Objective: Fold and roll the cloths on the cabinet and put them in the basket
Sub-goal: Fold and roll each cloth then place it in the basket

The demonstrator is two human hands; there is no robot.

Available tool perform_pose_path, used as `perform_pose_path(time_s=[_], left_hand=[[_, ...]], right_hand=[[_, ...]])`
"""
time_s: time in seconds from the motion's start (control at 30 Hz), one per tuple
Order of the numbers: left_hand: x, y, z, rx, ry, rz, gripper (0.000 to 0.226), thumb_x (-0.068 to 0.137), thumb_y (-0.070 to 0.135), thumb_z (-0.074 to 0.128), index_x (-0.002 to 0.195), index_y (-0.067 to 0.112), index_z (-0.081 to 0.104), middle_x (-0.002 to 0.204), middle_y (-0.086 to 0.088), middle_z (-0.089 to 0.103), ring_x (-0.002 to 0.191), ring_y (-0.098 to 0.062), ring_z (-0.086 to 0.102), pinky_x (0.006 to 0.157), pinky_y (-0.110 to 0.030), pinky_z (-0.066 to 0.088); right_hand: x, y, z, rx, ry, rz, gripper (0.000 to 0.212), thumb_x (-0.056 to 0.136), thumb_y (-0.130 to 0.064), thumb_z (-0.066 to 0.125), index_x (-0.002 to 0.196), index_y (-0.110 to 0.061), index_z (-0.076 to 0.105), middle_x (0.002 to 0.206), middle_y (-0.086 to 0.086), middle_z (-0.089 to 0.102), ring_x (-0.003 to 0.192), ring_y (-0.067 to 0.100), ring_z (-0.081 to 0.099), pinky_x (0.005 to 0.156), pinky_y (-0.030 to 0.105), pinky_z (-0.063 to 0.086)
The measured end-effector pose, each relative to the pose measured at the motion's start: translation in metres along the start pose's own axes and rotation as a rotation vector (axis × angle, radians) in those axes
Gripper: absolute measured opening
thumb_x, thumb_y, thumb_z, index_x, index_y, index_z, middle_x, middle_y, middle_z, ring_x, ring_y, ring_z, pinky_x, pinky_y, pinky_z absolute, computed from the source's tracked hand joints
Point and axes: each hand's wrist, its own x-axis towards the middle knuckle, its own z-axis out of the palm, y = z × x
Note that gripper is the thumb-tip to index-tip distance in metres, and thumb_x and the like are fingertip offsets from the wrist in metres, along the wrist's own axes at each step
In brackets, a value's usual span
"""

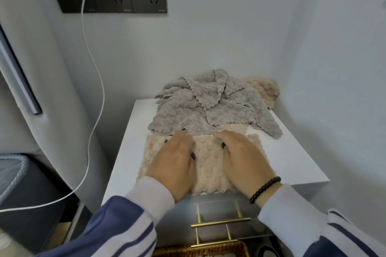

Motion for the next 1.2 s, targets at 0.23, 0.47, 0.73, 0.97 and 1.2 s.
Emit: perform_pose_path(time_s=[0.23,0.47,0.73,0.97,1.2], left_hand=[[-0.005,-0.004,0.024,0.247,-0.317,-0.105,0.059,0.101,0.038,0.011,0.152,0.013,-0.007,0.16,-0.003,-0.011,0.146,-0.015,-0.012,0.119,-0.032,-0.009],[-0.015,-0.024,0.024,0.278,-0.297,-0.091,0.084,0.072,0.06,-0.019,0.15,0.029,-0.014,0.158,0.006,-0.017,0.145,-0.01,-0.017,0.117,-0.033,-0.013],[-0.028,-0.045,0.01,0.305,-0.331,-0.11,0.09,0.068,0.073,-0.026,0.148,0.035,-0.017,0.157,0.006,-0.021,0.144,-0.011,-0.019,0.115,-0.032,-0.015],[-0.028,-0.028,-0.007,0.276,-0.263,-0.051,0.091,0.07,0.057,-0.018,0.152,0.024,-0.001,0.161,0.002,-0.005,0.147,-0.014,-0.009,0.111,-0.03,-0.014],[-0.02,-0.019,0.015,0.277,-0.301,-0.059,0.081,0.078,0.049,-0.013,0.152,0.016,-0.006,0.16,-0.001,-0.009,0.146,-0.014,-0.012,0.117,-0.033,-0.01]], right_hand=[[-0.011,0.003,0.025,-0.152,-0.312,-0.062,0.06,0.097,-0.038,0.013,0.151,-0.015,0.02,0.159,0.0,0.019,0.147,0.013,0.008,0.114,0.022,-0.003],[-0.013,0.015,0.016,-0.365,-0.429,0.096,0.075,0.091,-0.066,0.006,0.152,-0.025,-0.007,0.16,-0.003,-0.011,0.146,0.013,-0.016,0.119,0.039,-0.008],[-0.013,0.034,0.007,-0.404,-0.42,0.232,0.082,0.086,-0.073,0.009,0.152,-0.027,-0.006,0.16,-0.001,-0.011,0.147,0.017,-0.013,0.12,0.042,-0.002],[-0.009,0.018,0.0,-0.348,-0.055,-0.053,0.056,0.093,-0.034,0.024,0.137,-0.009,0.049,0.146,0.012,0.043,0.14,0.029,0.032,0.112,0.046,0.022],[-0.02,-0.002,0.035,-0.272,-0.275,-0.138,0.071,0.087,-0.037,0.002,0.15,-0.014,0.024,0.157,0.002,0.023,0.147,0.017,0.015,0.12,0.038,0.013]])
